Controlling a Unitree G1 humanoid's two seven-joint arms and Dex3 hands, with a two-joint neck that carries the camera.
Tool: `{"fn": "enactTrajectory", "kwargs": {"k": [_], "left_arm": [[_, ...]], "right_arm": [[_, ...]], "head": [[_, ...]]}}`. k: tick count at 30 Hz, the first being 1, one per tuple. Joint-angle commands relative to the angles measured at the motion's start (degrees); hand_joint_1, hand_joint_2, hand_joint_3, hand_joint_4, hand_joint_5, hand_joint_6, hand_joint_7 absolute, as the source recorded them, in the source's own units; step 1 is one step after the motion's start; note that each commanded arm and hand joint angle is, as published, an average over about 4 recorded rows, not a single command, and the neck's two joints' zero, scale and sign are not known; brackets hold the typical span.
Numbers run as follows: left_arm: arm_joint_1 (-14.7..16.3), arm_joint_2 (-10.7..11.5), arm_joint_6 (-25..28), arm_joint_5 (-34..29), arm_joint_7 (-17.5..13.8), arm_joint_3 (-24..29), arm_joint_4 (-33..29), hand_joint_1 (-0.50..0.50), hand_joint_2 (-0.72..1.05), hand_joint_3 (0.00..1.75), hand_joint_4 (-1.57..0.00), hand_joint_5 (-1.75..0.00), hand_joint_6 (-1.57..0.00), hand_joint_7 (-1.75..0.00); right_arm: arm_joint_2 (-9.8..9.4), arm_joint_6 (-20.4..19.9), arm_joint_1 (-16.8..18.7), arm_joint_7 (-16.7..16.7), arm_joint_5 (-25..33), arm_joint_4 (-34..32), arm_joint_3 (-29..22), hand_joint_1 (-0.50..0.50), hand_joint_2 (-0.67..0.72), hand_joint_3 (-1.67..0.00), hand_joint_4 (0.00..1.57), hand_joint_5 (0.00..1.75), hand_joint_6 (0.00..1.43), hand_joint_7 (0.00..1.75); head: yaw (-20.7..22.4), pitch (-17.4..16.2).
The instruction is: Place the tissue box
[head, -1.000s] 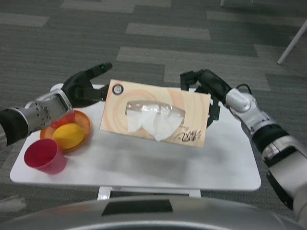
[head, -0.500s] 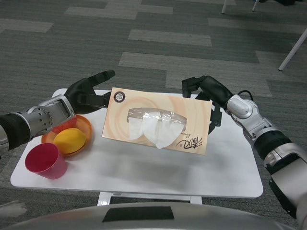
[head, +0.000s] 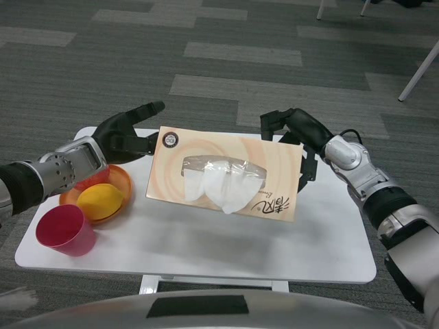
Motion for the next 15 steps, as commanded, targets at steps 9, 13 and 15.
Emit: {"fn": "enactTrajectory", "kwargs": {"k": [9,13,15], "left_arm": [[-0.18,-4.35,2.26,-14.11,-2.28,-4.87,-1.88,0.5,1.05,0.09,-0.22,-1.23,0.0,-0.14],[-0.18,-4.18,2.3,-14.81,-2.28,-6.67,-1.88,0.5,1.05,0.09,-0.22,-1.23,0.0,-0.14],[-0.18,-4.09,2.35,-14.94,-2.28,-7.55,-1.88,0.5,1.05,0.09,-0.22,-1.23,0.0,-0.14]], "right_arm": [[2.76,0.2,-2.38,-1.88,2.16,-0.28,2.5,-0.25,0.03,-1.11,1.57,1.65,1.14,1.5],[2.76,0.2,-2.07,-1.88,2.11,0.24,4.3,-0.25,0.03,-1.11,1.57,1.65,1.14,1.5],[2.76,0.2,-1.9,-1.88,2.11,0.46,5.27,-0.25,0.03,-1.11,1.57,1.65,1.14,1.52]], "head": [[-0.24,-0.25],[-0.46,-0.39],[-0.59,-0.45]]}}
